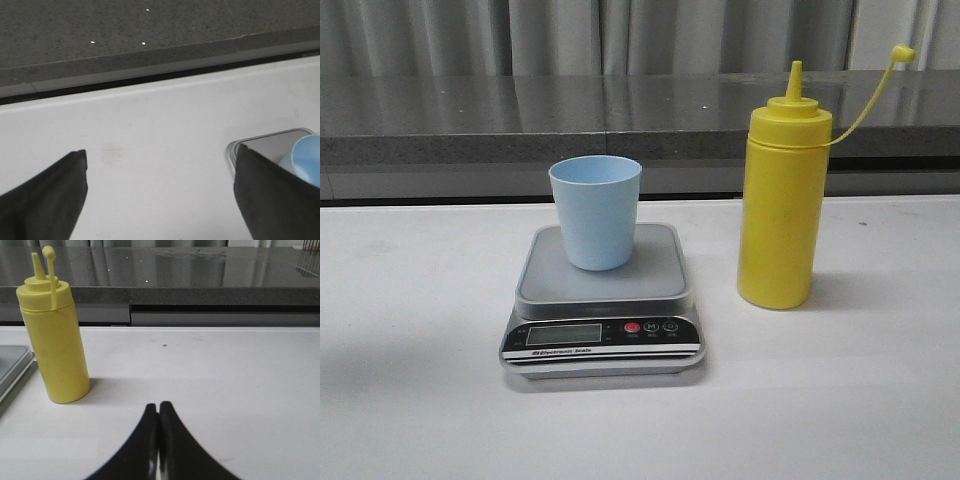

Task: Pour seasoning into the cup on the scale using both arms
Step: 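Raise the left gripper away from the cup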

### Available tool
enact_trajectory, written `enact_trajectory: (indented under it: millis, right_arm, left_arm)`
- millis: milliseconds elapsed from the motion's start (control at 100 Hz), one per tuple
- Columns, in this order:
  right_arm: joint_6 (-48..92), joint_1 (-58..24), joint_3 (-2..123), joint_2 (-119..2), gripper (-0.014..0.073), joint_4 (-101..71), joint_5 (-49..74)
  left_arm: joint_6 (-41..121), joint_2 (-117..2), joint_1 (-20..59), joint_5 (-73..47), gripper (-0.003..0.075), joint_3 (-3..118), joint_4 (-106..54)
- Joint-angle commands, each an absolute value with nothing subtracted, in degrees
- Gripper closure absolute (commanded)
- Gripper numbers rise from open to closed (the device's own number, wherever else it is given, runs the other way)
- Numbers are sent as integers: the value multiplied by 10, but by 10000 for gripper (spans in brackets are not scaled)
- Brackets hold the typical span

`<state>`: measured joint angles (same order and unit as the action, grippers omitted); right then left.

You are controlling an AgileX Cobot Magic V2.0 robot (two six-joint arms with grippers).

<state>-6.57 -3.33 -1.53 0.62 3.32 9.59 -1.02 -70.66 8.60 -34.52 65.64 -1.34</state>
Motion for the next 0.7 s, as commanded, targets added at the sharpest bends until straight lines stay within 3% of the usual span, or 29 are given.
enact_trajectory:
  millis: [0,350,690]
  right_arm:
    - [-61,-29,-4,17,662,33,49]
    - [-61,-29,-4,17,662,33,49]
    - [-61,-29,-4,17,662,33,49]
  left_arm:
    - [-11,-635,73,-253,144,597,-15]
    - [-11,-382,57,-145,144,342,-23]
    - [-11,-190,57,-145,145,226,-25]
